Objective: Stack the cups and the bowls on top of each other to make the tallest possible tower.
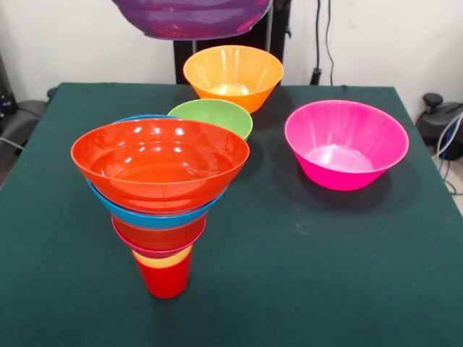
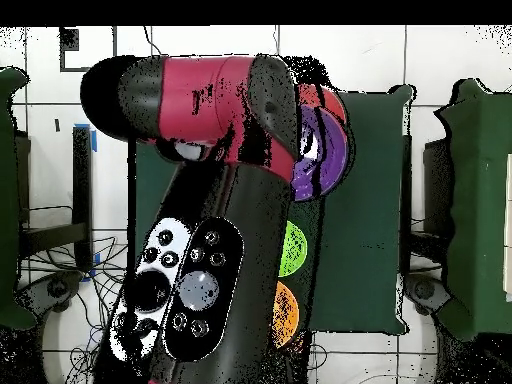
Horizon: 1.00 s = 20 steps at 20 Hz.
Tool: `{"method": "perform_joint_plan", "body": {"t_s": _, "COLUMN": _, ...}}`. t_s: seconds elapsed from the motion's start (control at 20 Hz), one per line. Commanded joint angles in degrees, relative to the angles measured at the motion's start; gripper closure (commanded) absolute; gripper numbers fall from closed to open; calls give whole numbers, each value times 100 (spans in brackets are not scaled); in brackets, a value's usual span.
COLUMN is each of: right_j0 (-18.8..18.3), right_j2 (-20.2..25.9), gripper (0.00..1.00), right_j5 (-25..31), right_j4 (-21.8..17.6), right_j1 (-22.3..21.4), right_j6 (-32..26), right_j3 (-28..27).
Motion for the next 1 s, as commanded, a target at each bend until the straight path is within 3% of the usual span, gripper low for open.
{"method": "perform_joint_plan", "body": {"t_s": 0.05, "right_j0": -229, "right_j2": 871, "gripper": 100, "right_j5": 167, "right_j4": -643, "right_j1": 221, "right_j6": -2051, "right_j3": -387}}
{"method": "perform_joint_plan", "body": {"t_s": 0.7, "right_j0": -736, "right_j2": 1260, "gripper": 100, "right_j5": 160, "right_j4": -934, "right_j1": 199, "right_j6": -3025, "right_j3": -861}}
{"method": "perform_joint_plan", "body": {"t_s": 1.0, "right_j0": -730, "right_j2": 1332, "gripper": 100, "right_j5": 106, "right_j4": -1033, "right_j1": 398, "right_j6": -2970, "right_j3": -1067}}
